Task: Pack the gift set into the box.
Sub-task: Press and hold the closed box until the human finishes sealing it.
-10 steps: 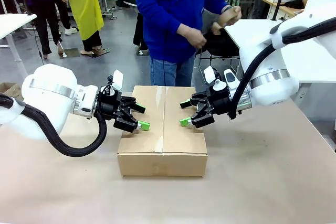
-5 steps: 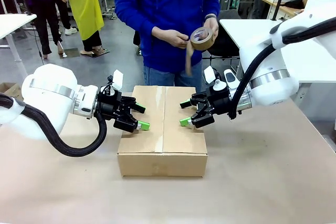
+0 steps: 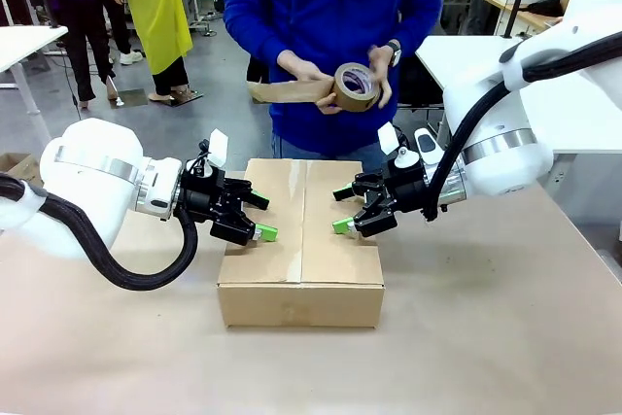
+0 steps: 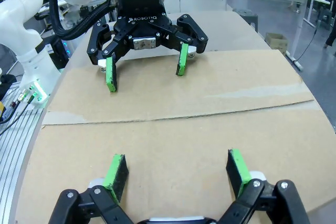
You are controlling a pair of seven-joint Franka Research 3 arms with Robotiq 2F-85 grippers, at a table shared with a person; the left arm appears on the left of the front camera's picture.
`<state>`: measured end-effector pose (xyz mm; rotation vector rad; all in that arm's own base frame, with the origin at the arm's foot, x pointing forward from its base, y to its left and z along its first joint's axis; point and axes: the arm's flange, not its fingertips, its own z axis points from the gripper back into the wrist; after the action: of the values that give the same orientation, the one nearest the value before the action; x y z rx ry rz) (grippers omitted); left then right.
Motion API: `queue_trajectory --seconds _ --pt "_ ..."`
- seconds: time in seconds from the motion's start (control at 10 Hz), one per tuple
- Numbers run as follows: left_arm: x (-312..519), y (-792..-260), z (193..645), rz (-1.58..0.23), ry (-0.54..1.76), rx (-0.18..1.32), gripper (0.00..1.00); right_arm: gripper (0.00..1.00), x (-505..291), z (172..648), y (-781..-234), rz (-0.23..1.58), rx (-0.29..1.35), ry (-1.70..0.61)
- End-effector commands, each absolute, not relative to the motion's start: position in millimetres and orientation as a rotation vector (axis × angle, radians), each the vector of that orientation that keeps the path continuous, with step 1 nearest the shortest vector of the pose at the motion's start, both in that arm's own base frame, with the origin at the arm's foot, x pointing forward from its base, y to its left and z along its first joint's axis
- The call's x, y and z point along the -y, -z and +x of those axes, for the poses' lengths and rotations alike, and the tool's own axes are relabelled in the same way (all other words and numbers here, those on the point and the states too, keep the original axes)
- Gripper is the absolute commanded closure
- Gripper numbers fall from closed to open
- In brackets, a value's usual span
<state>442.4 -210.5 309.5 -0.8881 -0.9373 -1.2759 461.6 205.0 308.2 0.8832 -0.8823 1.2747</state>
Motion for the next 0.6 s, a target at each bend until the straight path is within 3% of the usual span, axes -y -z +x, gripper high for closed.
queue_trajectory --seconds 0.0,0.5 --pt "210.3 -306.9 441.3 -0.885 1.275 0.931 0.0 0.0 -205.3 461.1 -305.5 0.875 0.884 -1.283" --pt "210.3 -306.9 441.3 -0.885 1.275 0.931 0.0 0.0 -205.3 461.1 -305.5 0.875 0.884 -1.283"
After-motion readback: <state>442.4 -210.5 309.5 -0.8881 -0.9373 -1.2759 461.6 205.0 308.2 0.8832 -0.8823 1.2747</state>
